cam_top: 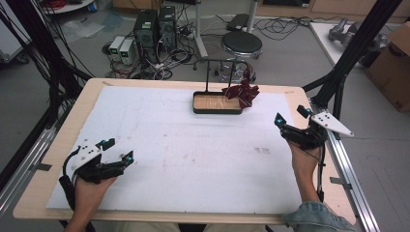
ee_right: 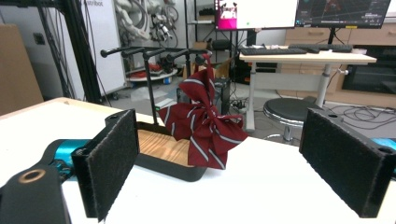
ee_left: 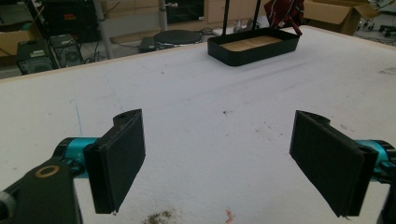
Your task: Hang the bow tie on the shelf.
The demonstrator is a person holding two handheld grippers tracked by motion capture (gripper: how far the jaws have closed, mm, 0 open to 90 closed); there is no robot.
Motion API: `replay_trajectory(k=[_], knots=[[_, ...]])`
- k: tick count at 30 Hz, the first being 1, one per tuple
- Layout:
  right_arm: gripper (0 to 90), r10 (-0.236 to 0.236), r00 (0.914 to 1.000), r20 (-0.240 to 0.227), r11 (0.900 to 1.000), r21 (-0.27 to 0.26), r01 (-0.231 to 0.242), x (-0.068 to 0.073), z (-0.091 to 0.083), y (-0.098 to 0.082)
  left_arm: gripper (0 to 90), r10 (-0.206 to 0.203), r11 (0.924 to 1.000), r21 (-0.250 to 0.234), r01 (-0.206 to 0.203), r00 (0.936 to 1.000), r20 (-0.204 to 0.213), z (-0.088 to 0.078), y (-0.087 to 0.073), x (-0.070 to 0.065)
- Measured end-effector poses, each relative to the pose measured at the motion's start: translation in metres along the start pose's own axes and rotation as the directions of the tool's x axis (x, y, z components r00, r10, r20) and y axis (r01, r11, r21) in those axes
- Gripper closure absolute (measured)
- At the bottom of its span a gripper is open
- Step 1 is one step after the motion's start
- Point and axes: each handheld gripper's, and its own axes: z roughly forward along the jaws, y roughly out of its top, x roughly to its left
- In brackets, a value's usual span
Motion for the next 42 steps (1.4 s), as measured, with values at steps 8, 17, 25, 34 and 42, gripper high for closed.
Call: replay_trajectory(k=[8,17,25,34,42], knots=[[11.3,0.019,0.9998,-0.002,1.0,0.019,-0.019,0.006,-0.019,-0.03,18.4,-0.001,1.0,0.001,0.001,1.0,-0.003,0.001,0.0,0.0],[11.3,0.036,0.9994,0.005,0.999,0.028,-0.036,0.017,-0.035,-0.059,18.4,0.001,1.0,0.004,-0.001,0.9999,-0.011,0.001,-0.001,0.001],[11.2,0.072,0.997,-0.029,0.993,0.093,-0.069,0.027,-0.038,-0.086,18.5,0.002,1.0,0.007,-0.002,0.9999,-0.015,0.001,-0.001,0.002],[11.2,0.049,0.9984,-0.029,0.993,0.11,-0.046,0.032,-0.039,-0.091,18.5,0.012,0.9999,0.01,-0.011,0.9999,-0.012,0.002,-0.002,0.001],[11.3,0.049,0.9984,-0.029,0.993,0.111,-0.045,0.033,-0.04,-0.091,18.4,0.012,0.9999,0.009,-0.012,0.9998,-0.014,0.001,-0.002,0.001]])
